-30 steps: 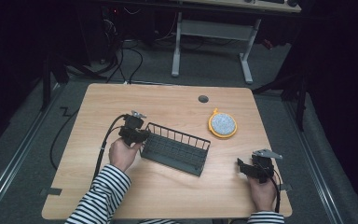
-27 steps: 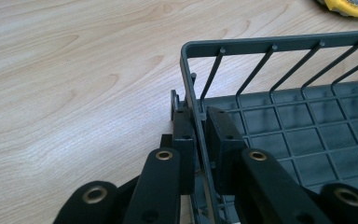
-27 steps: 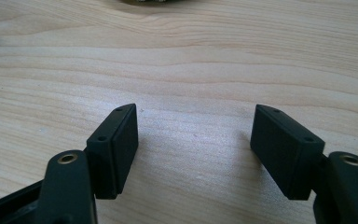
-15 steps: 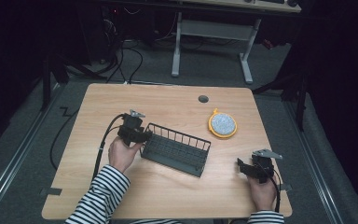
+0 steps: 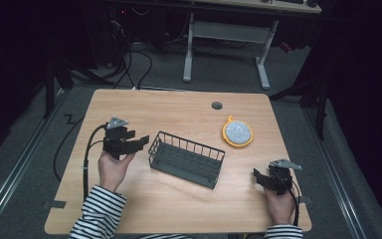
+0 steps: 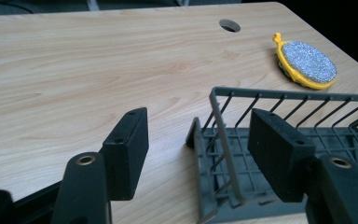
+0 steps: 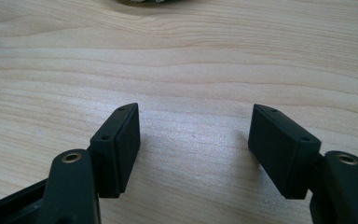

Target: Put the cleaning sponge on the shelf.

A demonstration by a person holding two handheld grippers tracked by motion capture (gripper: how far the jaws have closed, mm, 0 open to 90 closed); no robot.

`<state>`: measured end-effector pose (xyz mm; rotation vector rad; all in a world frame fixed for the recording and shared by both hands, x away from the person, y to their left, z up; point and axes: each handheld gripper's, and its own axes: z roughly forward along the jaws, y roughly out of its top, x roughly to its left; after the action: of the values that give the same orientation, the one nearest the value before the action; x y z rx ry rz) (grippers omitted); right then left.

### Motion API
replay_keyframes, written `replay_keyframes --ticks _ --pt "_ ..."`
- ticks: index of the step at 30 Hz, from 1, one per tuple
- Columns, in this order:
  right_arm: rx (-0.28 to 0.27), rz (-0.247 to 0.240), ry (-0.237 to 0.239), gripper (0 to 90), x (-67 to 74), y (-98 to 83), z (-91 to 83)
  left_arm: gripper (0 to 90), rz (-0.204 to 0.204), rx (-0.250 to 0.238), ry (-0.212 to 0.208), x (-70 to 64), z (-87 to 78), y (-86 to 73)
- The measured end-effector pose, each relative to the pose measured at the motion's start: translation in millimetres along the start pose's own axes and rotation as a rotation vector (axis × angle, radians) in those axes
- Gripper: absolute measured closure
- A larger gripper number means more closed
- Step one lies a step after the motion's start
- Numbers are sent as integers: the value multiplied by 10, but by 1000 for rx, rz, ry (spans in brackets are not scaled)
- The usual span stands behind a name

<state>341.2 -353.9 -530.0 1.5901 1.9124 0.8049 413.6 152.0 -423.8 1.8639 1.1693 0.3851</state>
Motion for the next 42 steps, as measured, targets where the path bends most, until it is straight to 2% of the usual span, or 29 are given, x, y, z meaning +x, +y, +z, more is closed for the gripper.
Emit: replay_keyframes --ticks 2,3,7,8,9,15,21,25,32,37,42 --pt "0 0 0 341 0 0 0 384 24 -5 31 25 -58 -63" --pt "0 1 0 341 0 0 0 382 21 -10 38 57 -90 -109" --pt "-1 3 -1 346 1 2 2 376 -27 -10 53 201 -151 -269" --pt "-1 4 -1 347 0 2 2 376 -27 -10 53 201 -151 -269" --pt "-1 6 -1 348 0 2 3 376 -54 -3 70 289 -163 -374" --pt "-1 6 -2 348 1 3 2 371 -79 27 157 422 -119 -657" --pt "-1 6 -3 349 2 3 3 367 -84 79 176 520 7 -881" --pt "-1 7 -3 350 3 3 3 366 -71 98 213 543 81 -958" --pt "-1 5 -1 346 1 3 4 368 -75 100 240 592 180 -1017" --pt "1 8 -6 344 6 6 4 360 -39 121 255 582 255 -1034" --pt "-1 7 -2 341 7 5 5 357 -21 109 269 573 275 -1049"
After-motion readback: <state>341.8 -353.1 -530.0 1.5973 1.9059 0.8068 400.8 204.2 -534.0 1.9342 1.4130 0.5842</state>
